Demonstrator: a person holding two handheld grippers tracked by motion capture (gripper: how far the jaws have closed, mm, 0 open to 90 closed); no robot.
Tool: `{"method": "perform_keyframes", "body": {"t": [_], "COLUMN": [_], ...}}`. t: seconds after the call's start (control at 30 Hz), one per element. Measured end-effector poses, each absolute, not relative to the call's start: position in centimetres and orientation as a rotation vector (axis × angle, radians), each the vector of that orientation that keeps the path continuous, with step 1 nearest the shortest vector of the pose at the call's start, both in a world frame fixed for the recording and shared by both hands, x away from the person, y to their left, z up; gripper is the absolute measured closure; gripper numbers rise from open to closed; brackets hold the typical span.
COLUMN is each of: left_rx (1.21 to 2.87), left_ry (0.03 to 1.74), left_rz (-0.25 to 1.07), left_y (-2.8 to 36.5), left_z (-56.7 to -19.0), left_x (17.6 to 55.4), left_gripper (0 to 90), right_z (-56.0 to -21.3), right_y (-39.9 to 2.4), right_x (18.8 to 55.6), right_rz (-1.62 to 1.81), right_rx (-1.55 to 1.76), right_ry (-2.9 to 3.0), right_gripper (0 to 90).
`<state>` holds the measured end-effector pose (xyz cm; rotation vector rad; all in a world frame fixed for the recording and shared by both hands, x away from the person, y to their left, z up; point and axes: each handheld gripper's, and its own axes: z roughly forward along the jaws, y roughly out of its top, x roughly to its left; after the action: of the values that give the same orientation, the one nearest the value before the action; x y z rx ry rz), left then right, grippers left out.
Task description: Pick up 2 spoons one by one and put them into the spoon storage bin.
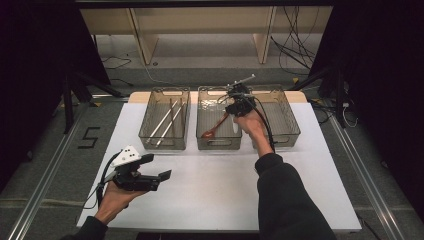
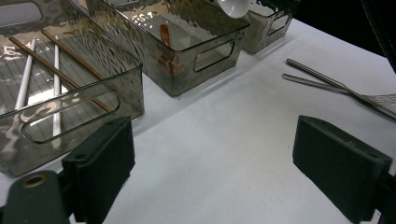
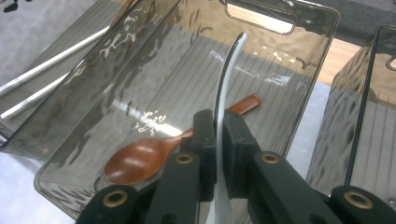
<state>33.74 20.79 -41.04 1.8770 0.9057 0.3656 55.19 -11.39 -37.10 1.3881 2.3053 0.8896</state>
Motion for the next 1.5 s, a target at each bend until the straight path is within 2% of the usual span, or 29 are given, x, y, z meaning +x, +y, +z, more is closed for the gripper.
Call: {"method": "perform_keyframes", "body": {"t": [0.1, 0.2, 0.33, 0.53, 0.63, 0.8, 1.2, 1.5], "left_rx": [1.882, 1.882, 1.880, 1.876, 1.872, 1.874, 1.875, 1.872], "left_ry": [0.905, 0.906, 0.907, 0.910, 0.914, 0.917, 0.917, 0.918], "left_rz": [0.364, 0.362, 0.366, 0.364, 0.365, 0.369, 0.370, 0.371], "left_y": [20.7, 20.7, 20.8, 20.8, 20.8, 20.8, 20.8, 20.8], "left_z": [-41.1, -41.1, -41.1, -41.1, -41.0, -41.0, -41.0, -41.0], "left_x": [33.8, 33.7, 33.8, 33.8, 33.8, 33.8, 33.8, 33.8], "left_gripper": [12.1, 12.2, 12.1, 12.0, 11.9, 11.9, 11.9, 11.8], "right_z": [-36.9, -36.5, -35.9, -35.3, -35.1, -35.3, -35.5, -36.8], "right_y": [-11.3, -11.4, -11.8, -12.9, -13.6, -15.2, -18.9, -20.9], "right_x": [55.0, 54.7, 54.1, 52.5, 51.3, 49.2, 44.0, 41.7], "right_rz": [0.909, 0.900, 0.926, 0.921, 0.911, 0.934, 0.985, 0.932], "right_rx": [1.381, 1.354, 1.332, 1.291, 1.290, 1.279, 1.278, 1.303], "right_ry": [2.303, 2.300, 2.317, 2.400, 2.415, 2.440, 2.434, 2.450], "right_gripper": [76.5, 73.3, 64.5, 47.5, 42.3, 37.2, 33.1, 31.2]}}
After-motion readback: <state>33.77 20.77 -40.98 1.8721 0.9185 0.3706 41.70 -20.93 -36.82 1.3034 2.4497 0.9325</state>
